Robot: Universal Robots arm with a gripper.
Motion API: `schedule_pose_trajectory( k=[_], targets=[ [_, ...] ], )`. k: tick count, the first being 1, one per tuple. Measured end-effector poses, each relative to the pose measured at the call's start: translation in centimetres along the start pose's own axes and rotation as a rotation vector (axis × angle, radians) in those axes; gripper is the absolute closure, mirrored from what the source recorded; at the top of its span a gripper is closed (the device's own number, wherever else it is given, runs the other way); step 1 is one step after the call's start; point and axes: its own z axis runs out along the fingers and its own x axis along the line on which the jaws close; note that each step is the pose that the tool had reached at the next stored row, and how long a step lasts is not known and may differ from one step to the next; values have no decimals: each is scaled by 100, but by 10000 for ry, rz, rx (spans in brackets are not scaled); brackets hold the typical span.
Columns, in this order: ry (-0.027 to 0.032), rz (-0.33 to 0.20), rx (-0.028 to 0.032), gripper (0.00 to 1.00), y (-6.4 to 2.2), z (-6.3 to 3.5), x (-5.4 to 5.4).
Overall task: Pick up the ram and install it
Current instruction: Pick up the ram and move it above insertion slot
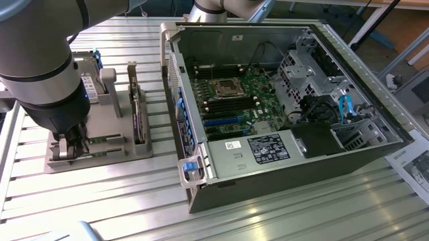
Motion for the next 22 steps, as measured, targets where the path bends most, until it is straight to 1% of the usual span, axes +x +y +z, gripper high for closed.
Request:
schedule_pose_trajectory(
  k=[6,13,17,20,22],
  targets=[
    [0,0,1,76,0,6,-9],
    [-15,0,-1,76,0,16,-61],
    [-15,-1,-2,76,1,18,-69],
    [-16,0,-1,76,-1,51,-68],
    [-16,-1,-1,76,-2,92,-68]
  ],
)
